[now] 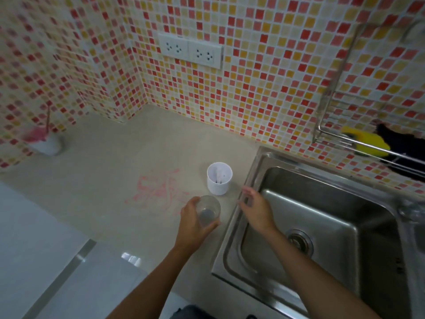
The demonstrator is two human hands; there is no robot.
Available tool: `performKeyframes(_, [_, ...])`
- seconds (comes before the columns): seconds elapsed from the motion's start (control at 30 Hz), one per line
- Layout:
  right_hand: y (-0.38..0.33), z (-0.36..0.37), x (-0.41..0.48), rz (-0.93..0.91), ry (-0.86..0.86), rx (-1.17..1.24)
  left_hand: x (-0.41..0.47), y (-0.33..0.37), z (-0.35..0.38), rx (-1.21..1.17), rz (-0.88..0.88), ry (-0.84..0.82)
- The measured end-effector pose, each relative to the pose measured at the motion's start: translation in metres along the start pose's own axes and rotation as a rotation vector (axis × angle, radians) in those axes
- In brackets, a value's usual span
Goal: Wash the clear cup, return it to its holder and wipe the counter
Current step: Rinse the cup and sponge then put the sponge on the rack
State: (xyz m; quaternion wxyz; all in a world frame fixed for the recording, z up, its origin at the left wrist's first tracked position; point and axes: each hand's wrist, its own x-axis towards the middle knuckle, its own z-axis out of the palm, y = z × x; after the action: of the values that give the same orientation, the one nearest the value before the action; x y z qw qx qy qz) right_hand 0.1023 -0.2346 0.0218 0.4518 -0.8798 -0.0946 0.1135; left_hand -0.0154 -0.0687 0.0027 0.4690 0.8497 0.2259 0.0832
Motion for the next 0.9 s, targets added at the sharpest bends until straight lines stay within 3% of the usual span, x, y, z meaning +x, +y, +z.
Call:
performKeyframes(0.1, [-0.023, 0.001, 0.013, -0.108, -0.032, 0.002, 0.016, 0.005, -0.017, -0.026, 0.099, 0.084])
performKeyframes(0.2, [-0.045, 0.005, 0.031, -0.212, -0.185, -0.038, 0.059, 0.024, -0.032, 0.076, 0.263, 0.199])
performKeyframes(0.23, [-0.043, 0.017, 0.042, -0.171, -0.191, -0.075, 0.076, 0.031, -0.034, 0.129, 0.315, 0.195])
performKeyframes(0.33, [-0.044, 0.018, 0.053, 0.182, 0.077, -0.146, 0.117, 0.047, -0.029, 0.276, 0.44, 0.06])
performKeyframes(0.37, [-0.043, 0.017, 0.051, 0.085, 0.031, -0.077, 0.126, 0.049, -0.025, 0.329, 0.471, -0.013])
performKeyframes(0.4, [-0.045, 0.022, 0.053, -0.029, -0.123, 0.003, 0.134, 0.05, -0.021, 0.376, 0.488, -0.079])
performKeyframes(0.47, [-0.058, 0.024, 0.057, -0.026, -0.274, 0.036, 0.142, 0.051, -0.015, 0.426, 0.505, -0.154])
performKeyframes(0.53, [-0.05, 0.021, 0.06, -0.029, -0.193, 0.007, 0.146, 0.053, -0.012, 0.429, 0.55, -0.176])
performKeyframes(0.7, [-0.047, 0.029, 0.067, -0.015, -0.169, -0.012, 0.155, 0.053, -0.009, 0.436, 0.579, -0.15])
performKeyframes(0.9, [-0.049, 0.033, 0.065, -0.002, -0.172, -0.002, 0.158, 0.067, -0.021, 0.299, 0.548, 0.008])
